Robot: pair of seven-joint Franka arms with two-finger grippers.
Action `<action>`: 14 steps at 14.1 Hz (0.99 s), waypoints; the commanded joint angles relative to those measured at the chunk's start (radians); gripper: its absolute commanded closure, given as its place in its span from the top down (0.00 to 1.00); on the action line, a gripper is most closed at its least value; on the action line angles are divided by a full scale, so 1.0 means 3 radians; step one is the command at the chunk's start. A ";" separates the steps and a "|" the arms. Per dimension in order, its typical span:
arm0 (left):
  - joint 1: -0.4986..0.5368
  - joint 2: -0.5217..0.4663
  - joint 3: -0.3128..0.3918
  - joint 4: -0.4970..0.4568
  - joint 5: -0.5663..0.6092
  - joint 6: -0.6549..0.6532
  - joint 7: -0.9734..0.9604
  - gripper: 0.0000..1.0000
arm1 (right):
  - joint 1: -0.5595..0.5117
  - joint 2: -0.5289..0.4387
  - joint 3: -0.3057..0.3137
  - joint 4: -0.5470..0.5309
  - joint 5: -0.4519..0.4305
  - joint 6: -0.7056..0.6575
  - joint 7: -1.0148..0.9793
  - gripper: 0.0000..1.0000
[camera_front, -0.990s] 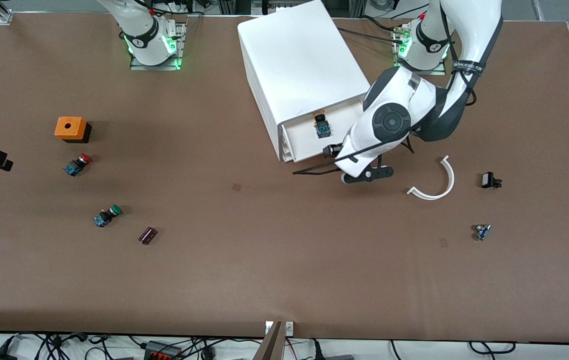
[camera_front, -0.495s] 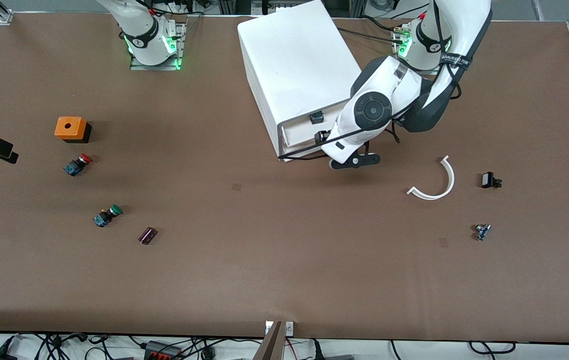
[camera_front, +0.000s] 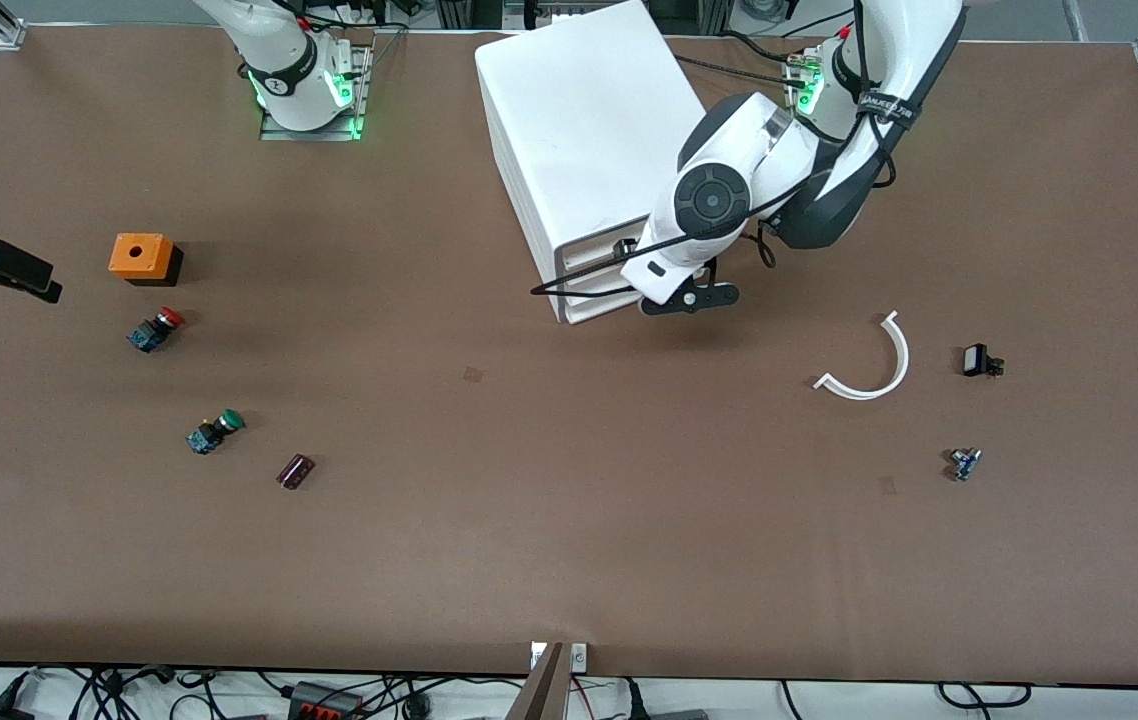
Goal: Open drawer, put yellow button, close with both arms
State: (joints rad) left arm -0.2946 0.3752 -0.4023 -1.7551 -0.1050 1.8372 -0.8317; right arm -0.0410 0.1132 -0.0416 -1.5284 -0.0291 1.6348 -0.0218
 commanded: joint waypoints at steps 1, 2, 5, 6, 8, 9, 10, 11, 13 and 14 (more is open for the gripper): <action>0.0000 -0.0111 -0.0075 -0.0081 -0.0079 -0.0024 -0.0122 1.00 | 0.0009 -0.0132 -0.0010 -0.0203 -0.0046 0.0093 -0.0060 1.00; 0.0010 -0.0111 -0.0075 -0.0081 -0.0079 -0.0029 -0.0112 1.00 | 0.0009 -0.0132 -0.0010 -0.0203 -0.0046 0.0109 -0.0065 1.00; 0.0056 -0.0111 -0.0035 -0.0025 -0.0023 -0.0034 -0.0055 1.00 | 0.0009 -0.0132 -0.0010 -0.0234 -0.0046 0.0109 -0.0060 1.00; 0.0102 -0.0116 -0.0029 0.0016 0.0103 -0.0034 0.0021 1.00 | 0.0014 -0.0132 -0.0010 -0.0228 -0.0046 0.0073 -0.0060 1.00; 0.0270 -0.0111 -0.0045 0.0260 0.0573 -0.0232 0.0306 1.00 | 0.0004 -0.0122 -0.0010 -0.0218 -0.0011 0.0073 -0.0025 1.00; 0.0317 -0.0111 -0.0035 0.0363 0.0636 -0.0320 0.0404 1.00 | 0.0004 -0.0127 -0.0010 -0.0228 -0.0026 0.0068 -0.0029 1.00; 0.0383 -0.0111 -0.0029 0.0435 0.0672 -0.0391 0.0471 1.00 | 0.0019 -0.0142 -0.0010 -0.0254 -0.0046 0.0068 -0.0030 1.00; 0.0485 -0.0116 -0.0034 0.0532 0.0692 -0.0503 0.0542 1.00 | 0.0014 -0.0157 -0.0005 -0.0269 -0.0046 0.0083 -0.0024 1.00; 0.0669 -0.0116 -0.0029 0.0822 0.0693 -0.0795 0.0777 1.00 | 0.0014 -0.0183 -0.0005 -0.0330 -0.0046 0.0119 -0.0029 1.00; 0.0761 -0.0116 -0.0034 0.0986 0.0693 -0.0928 0.0925 1.00 | 0.0014 -0.0183 -0.0005 -0.0341 -0.0046 0.0109 -0.0030 1.00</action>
State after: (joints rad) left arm -0.1089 0.3432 -0.4057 -1.5517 0.0813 1.6435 -0.6320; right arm -0.0407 0.0954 -0.0419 -1.5812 -0.0292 1.6491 -0.0222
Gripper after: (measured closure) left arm 0.000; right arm 0.000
